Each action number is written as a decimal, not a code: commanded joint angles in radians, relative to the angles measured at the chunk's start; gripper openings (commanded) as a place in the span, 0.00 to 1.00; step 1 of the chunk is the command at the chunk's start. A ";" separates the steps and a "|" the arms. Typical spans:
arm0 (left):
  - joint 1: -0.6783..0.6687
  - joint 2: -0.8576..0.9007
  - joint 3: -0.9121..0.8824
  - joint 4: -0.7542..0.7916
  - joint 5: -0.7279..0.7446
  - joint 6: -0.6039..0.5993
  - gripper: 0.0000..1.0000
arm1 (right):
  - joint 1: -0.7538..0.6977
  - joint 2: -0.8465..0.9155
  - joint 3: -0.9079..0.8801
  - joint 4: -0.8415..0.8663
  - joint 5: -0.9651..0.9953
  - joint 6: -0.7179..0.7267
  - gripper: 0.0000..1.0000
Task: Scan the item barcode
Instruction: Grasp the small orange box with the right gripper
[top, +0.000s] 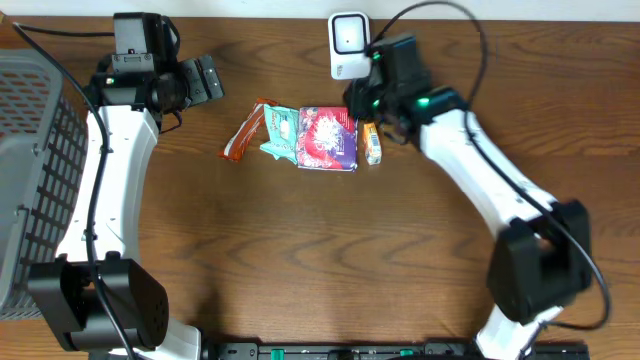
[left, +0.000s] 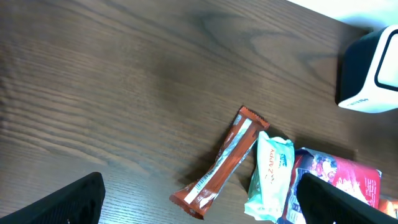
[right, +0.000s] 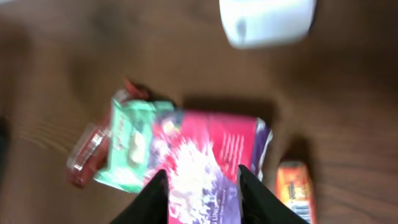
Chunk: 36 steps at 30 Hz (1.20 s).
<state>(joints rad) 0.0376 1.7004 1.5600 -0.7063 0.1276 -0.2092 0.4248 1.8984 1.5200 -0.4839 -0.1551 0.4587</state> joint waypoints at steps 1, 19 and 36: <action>0.002 0.009 -0.002 -0.001 -0.008 0.005 0.98 | 0.016 0.008 0.003 -0.029 0.014 0.005 0.20; 0.002 0.009 -0.002 -0.001 -0.008 0.005 0.98 | 0.011 0.105 0.000 -0.122 0.079 0.005 0.01; 0.002 0.009 -0.002 -0.001 -0.008 0.005 0.98 | -0.014 0.118 -0.029 -0.144 0.149 0.008 0.01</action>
<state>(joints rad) 0.0376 1.7004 1.5600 -0.7067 0.1280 -0.2092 0.4221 2.0094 1.5021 -0.6289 -0.0250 0.4637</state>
